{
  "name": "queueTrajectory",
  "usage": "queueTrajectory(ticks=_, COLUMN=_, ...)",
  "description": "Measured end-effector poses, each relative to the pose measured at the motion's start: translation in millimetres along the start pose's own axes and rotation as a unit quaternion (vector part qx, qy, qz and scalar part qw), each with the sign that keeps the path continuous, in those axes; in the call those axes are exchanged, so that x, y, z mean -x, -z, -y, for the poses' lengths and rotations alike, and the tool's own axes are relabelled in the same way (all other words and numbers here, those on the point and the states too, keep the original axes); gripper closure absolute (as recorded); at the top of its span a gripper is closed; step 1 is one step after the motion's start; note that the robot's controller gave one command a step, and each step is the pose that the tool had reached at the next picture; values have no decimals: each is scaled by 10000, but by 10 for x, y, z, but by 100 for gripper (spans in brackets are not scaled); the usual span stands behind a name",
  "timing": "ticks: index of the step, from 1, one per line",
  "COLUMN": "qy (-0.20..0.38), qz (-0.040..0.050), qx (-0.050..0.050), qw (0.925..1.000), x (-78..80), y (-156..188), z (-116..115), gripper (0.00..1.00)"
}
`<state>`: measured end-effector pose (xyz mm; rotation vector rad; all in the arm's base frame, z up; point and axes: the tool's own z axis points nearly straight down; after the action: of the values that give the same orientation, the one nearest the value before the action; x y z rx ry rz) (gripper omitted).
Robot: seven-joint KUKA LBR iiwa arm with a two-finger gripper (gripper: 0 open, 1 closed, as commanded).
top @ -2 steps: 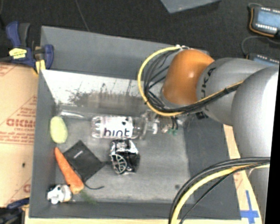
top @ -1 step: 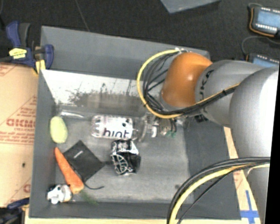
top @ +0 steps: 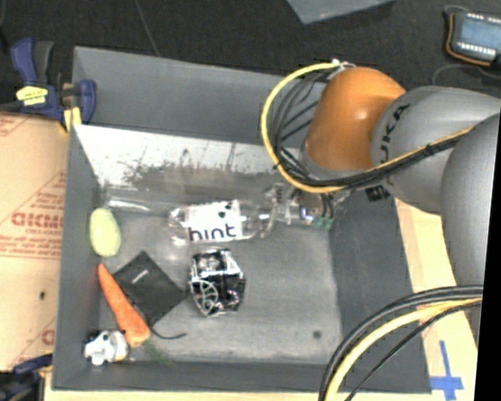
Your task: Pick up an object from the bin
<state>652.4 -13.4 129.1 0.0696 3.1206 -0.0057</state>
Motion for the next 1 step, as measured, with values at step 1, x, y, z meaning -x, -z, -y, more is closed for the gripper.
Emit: queueTrajectory(ticks=1, qy=-19, qz=18, qx=-1, qw=10000, x=9, y=222, z=54, gripper=100)
